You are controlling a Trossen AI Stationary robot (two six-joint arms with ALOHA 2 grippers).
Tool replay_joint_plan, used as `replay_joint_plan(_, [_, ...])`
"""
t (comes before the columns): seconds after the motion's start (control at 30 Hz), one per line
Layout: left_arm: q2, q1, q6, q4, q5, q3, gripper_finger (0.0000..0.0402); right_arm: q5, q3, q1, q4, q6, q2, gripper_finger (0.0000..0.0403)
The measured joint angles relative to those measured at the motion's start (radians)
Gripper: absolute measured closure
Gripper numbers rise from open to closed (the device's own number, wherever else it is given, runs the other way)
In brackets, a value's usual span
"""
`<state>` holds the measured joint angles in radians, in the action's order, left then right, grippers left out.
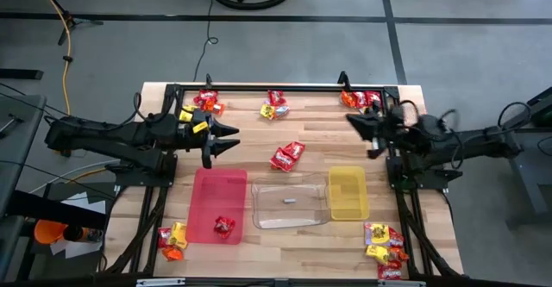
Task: Sort candy
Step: Put the red candy into the red bin
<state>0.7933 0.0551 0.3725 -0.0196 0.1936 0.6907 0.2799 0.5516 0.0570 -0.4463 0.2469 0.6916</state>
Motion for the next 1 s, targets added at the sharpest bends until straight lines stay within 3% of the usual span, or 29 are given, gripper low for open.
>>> replay_joint_plan(0.17, [0.000,-0.010,-0.008,0.000,0.000,0.000,0.0220,0.016,0.165,0.000,0.335,0.029,0.122,0.0402])
replay_joint_plan(0.43, [-0.004,-0.010,-0.027,0.001,0.006,0.000,0.0220,0.203,0.328,-0.055,0.775,0.269,0.228,0.0384])
replay_joint_plan(0.63, [-0.024,-0.010,-0.011,0.001,0.005,0.000,0.0220,0.119,0.512,-0.336,1.129,0.273,0.394,0.0292])
replay_joint_plan(0.77, [-0.053,-0.010,-0.010,0.002,-0.022,0.000,0.0220,0.139,0.642,-0.550,1.347,0.268,0.560,0.0231])
replay_joint_plan(1.0, [-0.115,-0.010,-0.009,0.026,-0.038,0.000,0.0220,0.090,0.704,-0.845,1.449,0.243,0.808,0.0195])
